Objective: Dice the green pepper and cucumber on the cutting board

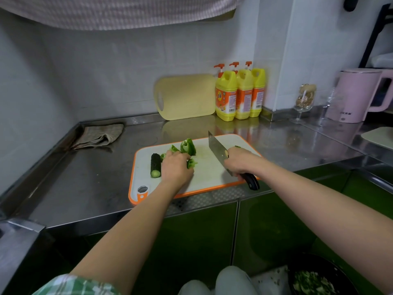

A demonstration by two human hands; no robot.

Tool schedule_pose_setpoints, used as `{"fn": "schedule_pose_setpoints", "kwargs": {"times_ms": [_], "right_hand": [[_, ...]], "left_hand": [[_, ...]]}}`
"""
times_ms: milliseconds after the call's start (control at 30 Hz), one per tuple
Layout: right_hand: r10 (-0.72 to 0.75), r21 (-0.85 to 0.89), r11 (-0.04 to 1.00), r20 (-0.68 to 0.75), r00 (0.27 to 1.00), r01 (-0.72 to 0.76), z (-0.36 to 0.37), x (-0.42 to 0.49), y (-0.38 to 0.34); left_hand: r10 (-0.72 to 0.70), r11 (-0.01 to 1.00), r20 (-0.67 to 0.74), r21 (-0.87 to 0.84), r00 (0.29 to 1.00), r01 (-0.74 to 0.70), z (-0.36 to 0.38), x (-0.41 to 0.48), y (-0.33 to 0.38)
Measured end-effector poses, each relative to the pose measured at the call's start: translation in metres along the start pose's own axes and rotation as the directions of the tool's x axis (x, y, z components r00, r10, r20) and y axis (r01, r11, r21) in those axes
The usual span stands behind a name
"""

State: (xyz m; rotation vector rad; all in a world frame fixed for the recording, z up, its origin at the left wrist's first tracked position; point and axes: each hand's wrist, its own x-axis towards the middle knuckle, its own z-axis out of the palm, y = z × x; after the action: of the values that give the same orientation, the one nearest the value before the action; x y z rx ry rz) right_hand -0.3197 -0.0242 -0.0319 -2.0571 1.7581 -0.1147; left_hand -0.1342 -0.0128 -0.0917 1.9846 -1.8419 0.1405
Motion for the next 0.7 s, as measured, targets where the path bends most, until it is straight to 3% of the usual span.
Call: {"fn": "schedule_pose_setpoints", "kwargs": {"times_ms": [333, 433, 567, 700], "right_hand": [[0.025, -0.007, 1.000, 0.004, 1.000, -0.025, -0.001, 0.000, -0.004], [0.017, 0.063, 0.998, 0.003, 1.000, -0.017, 0.000, 0.002, 0.003], [0.001, 0.092, 0.996, -0.003, 1.000, -0.001, 0.001, 0.004, 0.006], [0.002, 0.112, 0.994, -0.016, 1.000, 0.000, -0.002, 0.003, 0.009]], "left_hand": [[-0.166, 0.951, -0.036, -0.269, 0.985, 0.151, 0.010, 0.013, 0.040], [-0.226, 0.945, -0.011, -0.247, 0.974, 0.216, 0.015, 0.015, 0.048], [-0.226, 0.950, -0.013, -0.225, 0.974, 0.217, 0.020, 0.012, 0.046], [-0.200, 0.933, -0.020, -0.308, 0.980, 0.184, 0.020, 0.006, 0.043]]}}
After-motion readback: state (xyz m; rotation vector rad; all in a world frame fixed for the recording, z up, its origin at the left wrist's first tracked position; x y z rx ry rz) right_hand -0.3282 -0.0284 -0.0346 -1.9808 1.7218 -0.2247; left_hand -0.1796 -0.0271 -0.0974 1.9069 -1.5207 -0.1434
